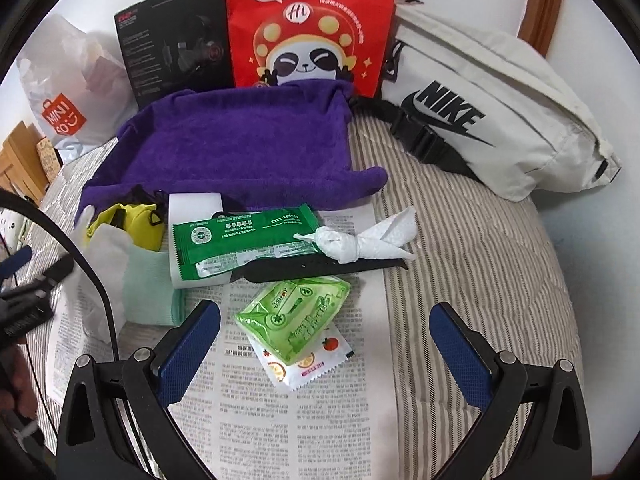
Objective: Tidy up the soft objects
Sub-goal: 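Lower the left tool onto the white mesh bag and close it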
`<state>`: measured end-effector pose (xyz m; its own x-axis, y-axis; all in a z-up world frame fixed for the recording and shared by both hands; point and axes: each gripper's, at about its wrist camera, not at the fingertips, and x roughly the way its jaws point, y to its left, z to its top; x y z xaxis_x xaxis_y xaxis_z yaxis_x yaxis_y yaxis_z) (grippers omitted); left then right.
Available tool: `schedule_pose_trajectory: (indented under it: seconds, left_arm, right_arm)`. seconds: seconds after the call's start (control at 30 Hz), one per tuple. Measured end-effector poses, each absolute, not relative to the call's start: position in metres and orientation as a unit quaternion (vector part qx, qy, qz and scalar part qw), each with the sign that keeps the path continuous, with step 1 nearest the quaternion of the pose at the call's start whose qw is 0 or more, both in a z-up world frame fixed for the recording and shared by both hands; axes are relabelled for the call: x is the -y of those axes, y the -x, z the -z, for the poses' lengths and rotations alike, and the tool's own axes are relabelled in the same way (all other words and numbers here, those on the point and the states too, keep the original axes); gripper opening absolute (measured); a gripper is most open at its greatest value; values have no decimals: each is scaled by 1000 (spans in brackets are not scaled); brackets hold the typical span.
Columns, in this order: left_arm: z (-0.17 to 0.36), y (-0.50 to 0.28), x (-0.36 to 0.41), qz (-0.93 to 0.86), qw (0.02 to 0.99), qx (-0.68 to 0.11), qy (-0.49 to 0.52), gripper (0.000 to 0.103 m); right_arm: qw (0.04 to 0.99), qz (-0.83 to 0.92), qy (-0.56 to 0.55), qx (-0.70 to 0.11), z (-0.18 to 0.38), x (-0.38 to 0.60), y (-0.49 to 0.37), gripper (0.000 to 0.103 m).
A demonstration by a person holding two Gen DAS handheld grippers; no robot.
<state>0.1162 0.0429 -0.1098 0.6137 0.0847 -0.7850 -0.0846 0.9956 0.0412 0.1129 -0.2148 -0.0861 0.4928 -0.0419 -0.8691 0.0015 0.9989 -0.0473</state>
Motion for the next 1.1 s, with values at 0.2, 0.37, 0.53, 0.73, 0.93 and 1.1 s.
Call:
schedule_pose_trajectory:
  seconds: [0.2, 0.37, 0.53, 0.73, 0.93, 1.1]
  left_arm:
    - [128, -124, -52, -33, 889, -456, -6, 91]
    - [150, -130, -50, -34, 879, -474, -51, 87]
    - [158, -127, -47, 4, 879, -468, -86, 92]
    - [169, -135, -54, 33, 878, -475, -47, 103]
    - [170, -135, -60, 52, 883, -466, -23, 77]
    - [162, -134, -77, 31, 883, -468, -11, 32]
  right_arm:
    - [860, 3, 20, -510, 94, 208, -126, 103]
    - [856, -3, 23, -516, 99, 203, -134, 103]
    - [852, -2, 29, -523, 105, 200, -140, 103]
    - [849, -1, 36, -527, 108, 196, -146, 103]
    - [850, -5, 44, -525, 106, 193, -150, 103]
    - [851, -4, 49, -523, 103, 195, -150, 103]
